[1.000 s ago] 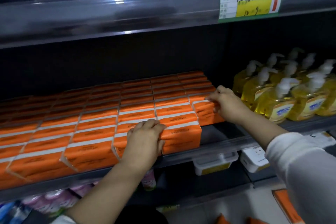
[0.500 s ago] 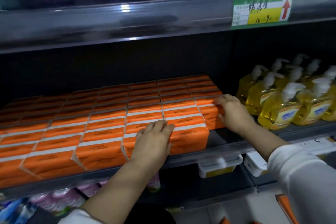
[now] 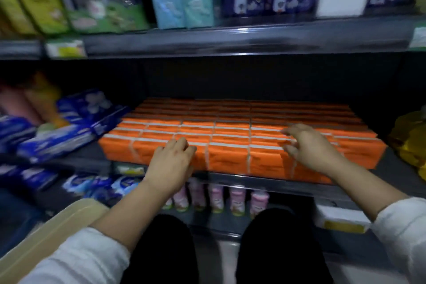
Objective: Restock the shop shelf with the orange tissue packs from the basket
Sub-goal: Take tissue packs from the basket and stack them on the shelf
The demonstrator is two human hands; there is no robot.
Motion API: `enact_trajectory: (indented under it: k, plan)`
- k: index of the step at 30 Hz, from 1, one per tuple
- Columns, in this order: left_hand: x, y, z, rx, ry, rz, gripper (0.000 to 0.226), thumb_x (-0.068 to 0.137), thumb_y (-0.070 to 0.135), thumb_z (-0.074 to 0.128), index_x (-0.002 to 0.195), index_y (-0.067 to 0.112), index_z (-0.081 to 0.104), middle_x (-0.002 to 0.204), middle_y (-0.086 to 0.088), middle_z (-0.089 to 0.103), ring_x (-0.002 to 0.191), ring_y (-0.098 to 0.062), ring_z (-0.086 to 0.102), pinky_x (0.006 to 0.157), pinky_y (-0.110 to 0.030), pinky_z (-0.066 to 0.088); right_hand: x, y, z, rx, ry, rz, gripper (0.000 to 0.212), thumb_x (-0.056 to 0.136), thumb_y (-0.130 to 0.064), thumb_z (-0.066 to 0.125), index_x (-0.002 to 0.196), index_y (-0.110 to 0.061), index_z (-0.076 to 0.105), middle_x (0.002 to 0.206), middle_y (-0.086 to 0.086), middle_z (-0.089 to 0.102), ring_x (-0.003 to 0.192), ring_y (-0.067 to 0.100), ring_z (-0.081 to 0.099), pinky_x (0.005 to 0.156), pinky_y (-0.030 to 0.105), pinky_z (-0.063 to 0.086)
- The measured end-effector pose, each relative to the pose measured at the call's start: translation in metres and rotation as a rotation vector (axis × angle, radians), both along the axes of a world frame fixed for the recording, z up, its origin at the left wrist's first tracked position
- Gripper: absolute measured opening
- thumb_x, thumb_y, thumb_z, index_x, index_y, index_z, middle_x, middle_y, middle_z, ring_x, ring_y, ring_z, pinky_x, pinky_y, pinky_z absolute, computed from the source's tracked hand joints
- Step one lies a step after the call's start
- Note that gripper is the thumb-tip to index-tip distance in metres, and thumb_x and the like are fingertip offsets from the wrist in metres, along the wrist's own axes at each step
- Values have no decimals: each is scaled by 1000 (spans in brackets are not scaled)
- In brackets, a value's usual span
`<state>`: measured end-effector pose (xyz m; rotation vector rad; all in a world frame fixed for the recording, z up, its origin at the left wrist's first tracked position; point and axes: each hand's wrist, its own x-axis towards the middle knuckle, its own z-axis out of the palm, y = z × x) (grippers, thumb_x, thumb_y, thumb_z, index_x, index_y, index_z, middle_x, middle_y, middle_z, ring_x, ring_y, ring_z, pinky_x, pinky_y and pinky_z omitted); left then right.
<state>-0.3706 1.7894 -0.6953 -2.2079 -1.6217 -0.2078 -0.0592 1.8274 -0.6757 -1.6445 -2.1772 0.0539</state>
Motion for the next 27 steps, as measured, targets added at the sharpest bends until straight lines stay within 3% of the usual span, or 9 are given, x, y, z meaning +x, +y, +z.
enact_trajectory:
  k: [4,7,9,18,25,27]
  plan:
    - [-85,-47,-17,-126,11,239,34,60,28,81,86,14,65,86,-10,57,79,-33,60,56,-38,49,-69,-9,-8,-78,-20,138,42,81,-11,67,122,-4,59,124,19,58,115,33,54,96,32,38]
    - [-143,-85,-35,-213,-90,404,36,83,33,62,113,15,58,110,-11,52,106,-33,53,80,-42,47,-127,-14,-17,-126,-51,247,41,78,-7,71,118,-1,61,121,22,60,112,35,56,94,33,39]
    - [-181,-109,-48,-238,-109,512,40,90,39,53,125,19,50,123,-6,47,117,-28,46,86,-39,43,-166,-16,-26,-154,-70,326,40,77,-6,72,116,0,62,118,23,61,109,36,57,93,34,41]
    - [-291,-196,-124,-419,-223,846,45,93,43,50,134,26,47,133,-2,49,122,-23,45,100,-38,41,-333,-37,-71,-300,-91,601,41,81,-14,69,120,-6,61,120,17,60,112,31,55,92,31,37]
    - [-320,-197,-178,-584,-375,891,41,94,39,49,132,23,49,128,-3,51,117,-22,47,92,-39,47,-418,-47,-122,-381,-46,671,41,82,-19,69,120,-6,60,119,15,60,110,31,56,91,33,39]
    - [-324,-190,-194,-641,-367,876,43,93,39,50,133,22,49,130,-5,51,119,-24,46,93,-38,45,-434,-45,-137,-440,-61,691,38,85,-24,66,119,-10,58,115,12,59,106,28,55,82,30,39]
